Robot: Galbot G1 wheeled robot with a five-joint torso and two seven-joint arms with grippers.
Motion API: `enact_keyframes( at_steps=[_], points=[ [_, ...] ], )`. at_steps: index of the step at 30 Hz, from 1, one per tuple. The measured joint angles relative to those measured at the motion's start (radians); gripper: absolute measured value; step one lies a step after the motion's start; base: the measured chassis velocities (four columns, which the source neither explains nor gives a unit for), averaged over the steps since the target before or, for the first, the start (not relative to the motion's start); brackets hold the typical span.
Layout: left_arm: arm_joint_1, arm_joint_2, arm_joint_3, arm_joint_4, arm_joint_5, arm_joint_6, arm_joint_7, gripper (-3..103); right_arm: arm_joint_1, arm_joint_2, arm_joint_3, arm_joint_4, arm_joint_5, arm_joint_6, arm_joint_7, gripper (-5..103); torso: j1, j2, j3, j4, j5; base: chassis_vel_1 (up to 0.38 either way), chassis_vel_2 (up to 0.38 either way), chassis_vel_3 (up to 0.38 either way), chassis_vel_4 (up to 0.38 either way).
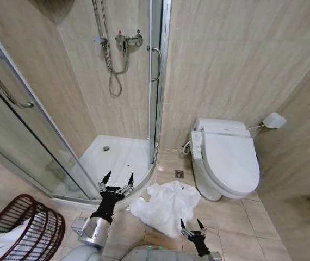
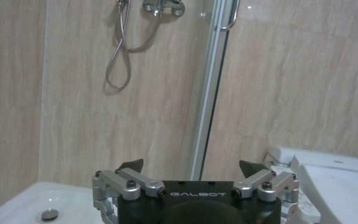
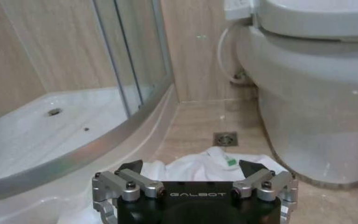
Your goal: Discard the used towel into the hamper.
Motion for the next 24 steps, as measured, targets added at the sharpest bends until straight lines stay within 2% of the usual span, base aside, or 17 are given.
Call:
enact_keyframes(
  at_steps=[2,9,16,19,24],
  points=[
    [0.000,0.000,0.000,0.000,0.000,0.000,0.000,100,0.013,0.000,0.005,-0.042,0.013,0.054,0.016,100,-0.006,-0.013,-0.008,0.0001,0.0003,0.000,0.000,0.000,0.000],
    [0.000,0.000,0.000,0.000,0.000,0.000,0.000,100,0.010,-0.005,0.015,-0.084,0.018,0.119,0.013,100,-0.016,-0.041,-0.025,0.0000,0.0000,0.000,0.000,0.000,0.000],
    [0.000,0.000,0.000,0.000,0.000,0.000,0.000,100,0.016,-0.009,0.029,-0.099,0.005,0.178,-0.027,100,-0.028,-0.068,-0.040,0.0000,0.0000,0.000,0.000,0.000,0.000],
    [0.000,0.000,0.000,0.000,0.000,0.000,0.000,100,0.038,-0.002,0.041,-0.122,-0.029,0.237,-0.016,100,-0.036,-0.087,-0.051,0.0001,0.0003,0.000,0.000,0.000,0.000],
    [0.000,0.000,0.000,0.000,0.000,0.000,0.000,100,0.043,-0.012,0.051,-0.132,-0.041,0.255,-0.027,100,-0.042,-0.103,-0.061,0.0000,0.0002,0.000,0.000,0.000,0.000]
  ],
)
